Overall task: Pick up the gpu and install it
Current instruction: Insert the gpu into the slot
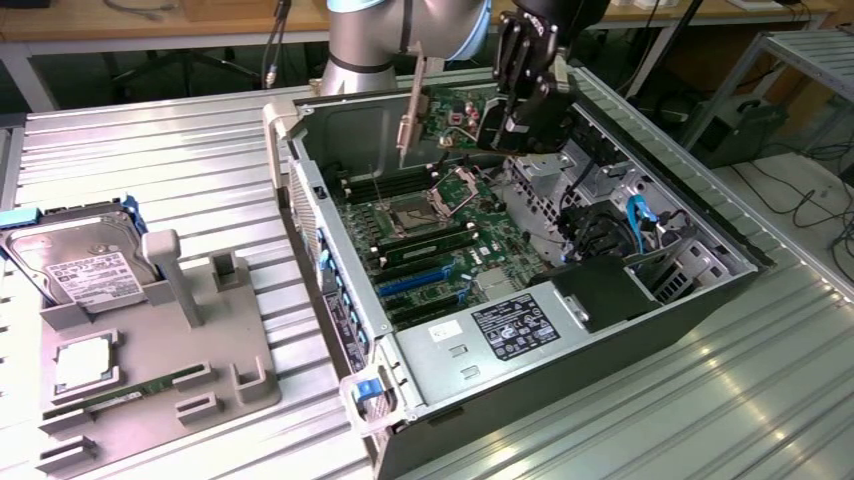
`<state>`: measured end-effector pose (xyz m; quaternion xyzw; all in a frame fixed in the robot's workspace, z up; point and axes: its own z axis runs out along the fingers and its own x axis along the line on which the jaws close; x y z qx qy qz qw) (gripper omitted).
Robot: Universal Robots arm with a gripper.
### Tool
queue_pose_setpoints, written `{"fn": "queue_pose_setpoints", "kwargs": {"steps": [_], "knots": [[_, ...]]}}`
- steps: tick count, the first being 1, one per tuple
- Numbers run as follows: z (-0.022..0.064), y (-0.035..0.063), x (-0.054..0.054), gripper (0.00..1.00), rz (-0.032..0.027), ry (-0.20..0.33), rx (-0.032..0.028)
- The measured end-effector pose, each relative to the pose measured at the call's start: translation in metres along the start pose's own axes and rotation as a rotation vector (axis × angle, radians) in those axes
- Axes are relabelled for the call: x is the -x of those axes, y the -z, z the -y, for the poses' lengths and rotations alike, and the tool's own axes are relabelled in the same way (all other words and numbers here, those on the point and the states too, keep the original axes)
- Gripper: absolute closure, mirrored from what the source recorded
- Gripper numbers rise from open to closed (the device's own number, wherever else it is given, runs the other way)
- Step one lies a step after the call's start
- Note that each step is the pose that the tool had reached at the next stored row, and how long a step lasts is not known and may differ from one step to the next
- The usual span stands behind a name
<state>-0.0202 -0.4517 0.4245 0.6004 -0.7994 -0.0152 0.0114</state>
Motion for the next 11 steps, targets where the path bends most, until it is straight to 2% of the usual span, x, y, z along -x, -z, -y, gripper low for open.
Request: {"fn": "queue_pose_setpoints", "kwargs": {"steps": [8, 11], "knots": [[0.0001, -0.0028, 0.0, 0.72, -0.0071, 0.187, 0.0], [0.0001, -0.0031, 0.0, 0.72, -0.0089, 0.23, 0.0]]}}
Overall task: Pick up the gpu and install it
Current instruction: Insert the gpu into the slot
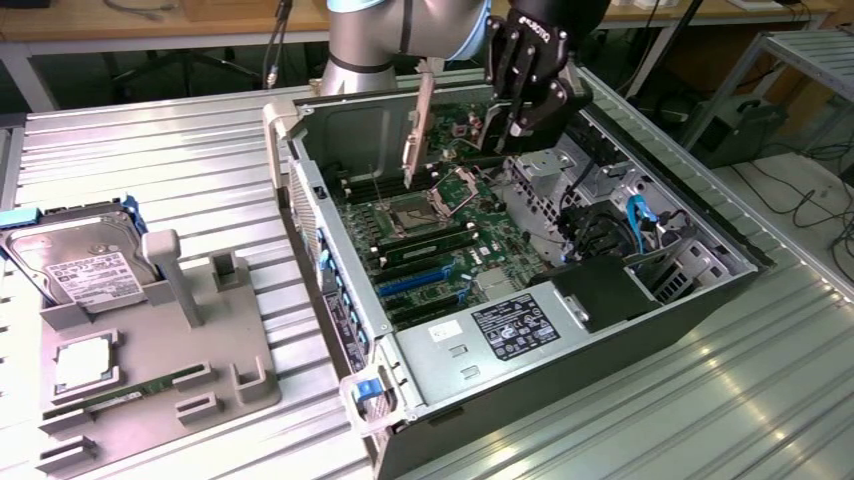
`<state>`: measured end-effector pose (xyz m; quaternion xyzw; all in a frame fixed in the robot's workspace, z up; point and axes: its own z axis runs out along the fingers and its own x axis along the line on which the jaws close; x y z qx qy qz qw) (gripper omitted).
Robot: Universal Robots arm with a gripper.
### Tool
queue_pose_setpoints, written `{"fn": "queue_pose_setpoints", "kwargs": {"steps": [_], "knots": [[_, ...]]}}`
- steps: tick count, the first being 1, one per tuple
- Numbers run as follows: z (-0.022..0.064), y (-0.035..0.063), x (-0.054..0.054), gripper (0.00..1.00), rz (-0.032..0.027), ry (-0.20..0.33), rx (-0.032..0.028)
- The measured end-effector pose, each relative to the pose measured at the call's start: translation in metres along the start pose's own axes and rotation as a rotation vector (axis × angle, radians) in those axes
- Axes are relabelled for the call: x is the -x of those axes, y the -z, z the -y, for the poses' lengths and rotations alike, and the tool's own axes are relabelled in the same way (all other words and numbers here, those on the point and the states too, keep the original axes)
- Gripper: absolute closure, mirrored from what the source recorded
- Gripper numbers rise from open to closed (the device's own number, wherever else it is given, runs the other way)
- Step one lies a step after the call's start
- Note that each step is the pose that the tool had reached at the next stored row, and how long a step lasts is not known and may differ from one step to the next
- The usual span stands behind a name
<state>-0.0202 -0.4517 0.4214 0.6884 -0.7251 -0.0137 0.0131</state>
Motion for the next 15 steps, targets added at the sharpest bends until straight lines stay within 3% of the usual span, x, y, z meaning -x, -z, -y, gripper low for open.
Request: {"fn": "queue_pose_setpoints", "kwargs": {"steps": [6, 11, 15], "knots": [[0.0002, -0.0012, 0.0001, 0.72, -0.0016, 0.041, -0.0007], [0.0003, -0.0046, 0.0, 0.72, -0.0016, 0.053, -0.012], [0.0004, -0.0092, -0.0002, 0.72, -0.0018, 0.062, -0.0133]]}}
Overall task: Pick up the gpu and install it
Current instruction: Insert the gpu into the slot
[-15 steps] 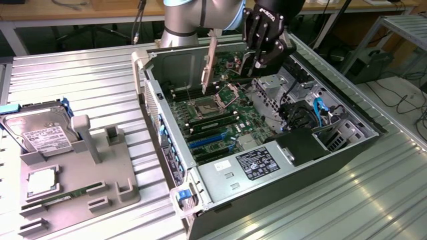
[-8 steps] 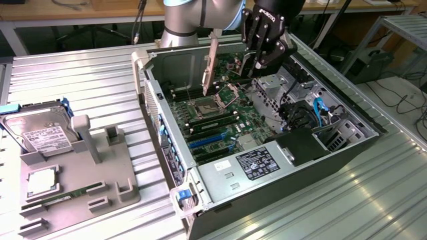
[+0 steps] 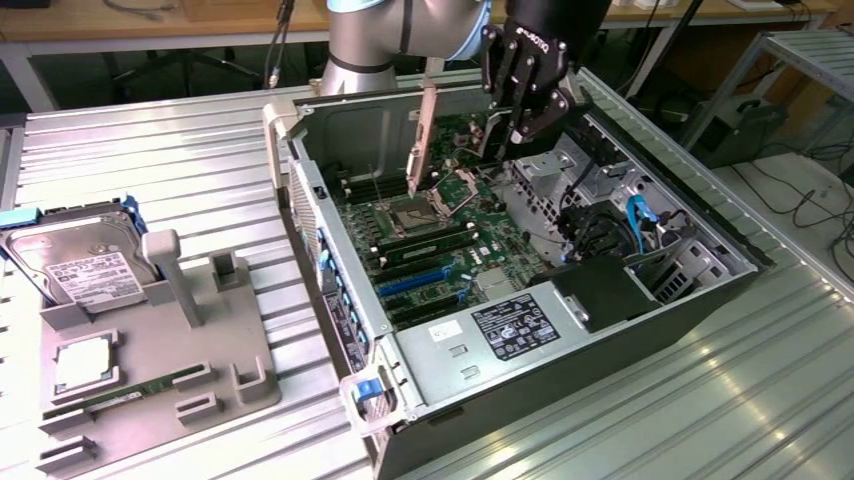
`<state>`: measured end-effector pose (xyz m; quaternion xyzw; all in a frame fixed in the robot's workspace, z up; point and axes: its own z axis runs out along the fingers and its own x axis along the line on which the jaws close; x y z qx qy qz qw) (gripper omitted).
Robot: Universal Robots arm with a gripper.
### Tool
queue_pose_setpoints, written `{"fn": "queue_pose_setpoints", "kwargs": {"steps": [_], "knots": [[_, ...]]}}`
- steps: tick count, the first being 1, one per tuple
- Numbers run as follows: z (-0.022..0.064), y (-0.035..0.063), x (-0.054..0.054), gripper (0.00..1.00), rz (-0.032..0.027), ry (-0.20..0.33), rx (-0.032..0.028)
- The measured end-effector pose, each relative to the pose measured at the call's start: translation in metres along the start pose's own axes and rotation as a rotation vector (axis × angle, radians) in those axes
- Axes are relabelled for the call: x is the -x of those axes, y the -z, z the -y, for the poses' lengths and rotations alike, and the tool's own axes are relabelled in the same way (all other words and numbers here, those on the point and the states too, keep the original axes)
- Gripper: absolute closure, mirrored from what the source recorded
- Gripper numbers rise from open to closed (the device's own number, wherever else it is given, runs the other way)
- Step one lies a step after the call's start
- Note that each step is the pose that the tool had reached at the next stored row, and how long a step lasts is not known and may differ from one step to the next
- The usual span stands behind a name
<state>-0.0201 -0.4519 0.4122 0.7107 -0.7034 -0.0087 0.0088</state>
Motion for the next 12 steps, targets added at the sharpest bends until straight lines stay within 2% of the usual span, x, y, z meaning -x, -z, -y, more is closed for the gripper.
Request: {"fn": "queue_pose_setpoints", "kwargs": {"steps": [12], "knots": [[0.0004, -0.0155, -0.001, 0.72, 0.0005, 0.019, 0.0]]}}
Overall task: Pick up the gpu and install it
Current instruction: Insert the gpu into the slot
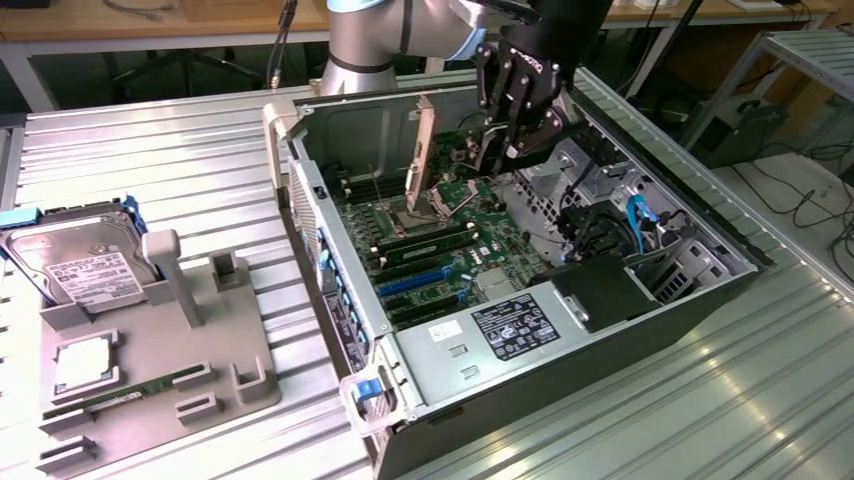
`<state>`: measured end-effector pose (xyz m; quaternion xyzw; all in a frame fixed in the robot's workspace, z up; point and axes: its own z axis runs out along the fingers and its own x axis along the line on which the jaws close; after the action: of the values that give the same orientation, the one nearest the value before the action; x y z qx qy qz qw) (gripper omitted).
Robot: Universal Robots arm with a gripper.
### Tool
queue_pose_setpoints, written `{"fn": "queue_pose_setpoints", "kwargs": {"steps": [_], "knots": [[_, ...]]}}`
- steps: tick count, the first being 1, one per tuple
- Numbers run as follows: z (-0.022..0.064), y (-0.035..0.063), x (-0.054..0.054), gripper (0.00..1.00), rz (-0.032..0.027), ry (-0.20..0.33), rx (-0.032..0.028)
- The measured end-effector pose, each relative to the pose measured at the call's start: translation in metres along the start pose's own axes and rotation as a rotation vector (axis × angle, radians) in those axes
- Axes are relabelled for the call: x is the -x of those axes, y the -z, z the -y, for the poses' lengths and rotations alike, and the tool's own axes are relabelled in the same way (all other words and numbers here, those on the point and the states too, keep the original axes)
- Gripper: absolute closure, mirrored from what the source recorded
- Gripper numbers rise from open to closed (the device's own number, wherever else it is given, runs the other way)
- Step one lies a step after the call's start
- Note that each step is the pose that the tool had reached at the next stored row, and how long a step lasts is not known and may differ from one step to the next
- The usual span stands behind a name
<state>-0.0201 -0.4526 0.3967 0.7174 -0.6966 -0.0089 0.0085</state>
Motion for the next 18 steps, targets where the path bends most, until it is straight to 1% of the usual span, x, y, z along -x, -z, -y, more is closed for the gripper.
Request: {"fn": "queue_pose_setpoints", "kwargs": {"steps": [12, 14, 15, 16, 18], "knots": [[0.0004, -0.0177, 0.0, 0.72, -0.0003, 0.008, 0.0002], [0.0005, -0.0184, 0.0, 0.72, -0.0065, 0.008, 0.0004], [0.0004, -0.019, 0.0, 0.72, -0.0152, 0.008, 0.0008], [0.0005, -0.0198, 0.0, 0.72, -0.0198, 0.008, 0.0008], [0.0006, -0.0233, 0.0, 0.72, -0.0215, 0.008, 0.0009]]}}
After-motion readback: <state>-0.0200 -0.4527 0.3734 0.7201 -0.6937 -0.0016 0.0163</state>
